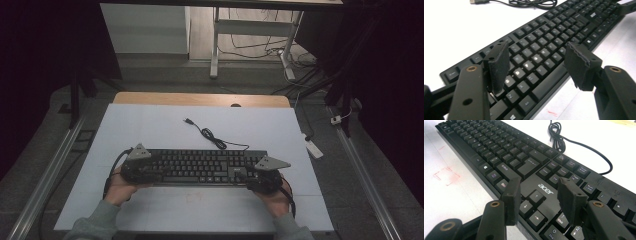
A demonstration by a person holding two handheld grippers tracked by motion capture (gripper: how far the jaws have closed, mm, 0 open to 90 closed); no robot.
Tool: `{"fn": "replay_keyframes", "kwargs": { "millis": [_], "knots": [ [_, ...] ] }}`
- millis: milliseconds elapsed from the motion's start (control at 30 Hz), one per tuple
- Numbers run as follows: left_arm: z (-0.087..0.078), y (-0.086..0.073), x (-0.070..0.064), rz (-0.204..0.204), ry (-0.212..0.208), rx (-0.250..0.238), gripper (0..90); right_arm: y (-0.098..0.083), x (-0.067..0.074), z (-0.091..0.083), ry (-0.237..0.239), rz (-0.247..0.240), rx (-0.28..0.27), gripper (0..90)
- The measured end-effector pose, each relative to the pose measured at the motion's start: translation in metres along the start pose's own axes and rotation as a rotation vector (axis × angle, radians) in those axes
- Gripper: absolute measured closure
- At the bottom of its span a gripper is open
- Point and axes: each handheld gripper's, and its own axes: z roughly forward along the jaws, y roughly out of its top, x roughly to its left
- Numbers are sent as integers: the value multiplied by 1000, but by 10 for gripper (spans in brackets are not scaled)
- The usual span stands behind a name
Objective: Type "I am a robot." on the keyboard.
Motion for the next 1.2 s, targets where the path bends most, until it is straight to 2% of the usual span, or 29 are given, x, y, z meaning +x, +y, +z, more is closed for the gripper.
{"fn": "replay_keyframes", "kwargs": {
  "millis": [367, 567, 867, 1100, 1200],
  "knots": [
    [-4, -5, 14, -33, 51, 7, 392, 0, 0, 0, 0, 2, 1, 538],
    [-5, -8, 21, -55, 76, 11, 448, -1, 0, 1, -3, 4, 0, 538],
    [-5, -13, 29, -55, 108, 34, 616, 0, 0, 1, -3, -1, 6, 538],
    [1, -16, 30, -44, 99, 78, 876, -1, 0, 1, -4, 1, 1, 538],
    [6, -18, 30, -38, 100, 101, 891, -1, 0, 1, -4, 1, 1, 538]
  ]
}}
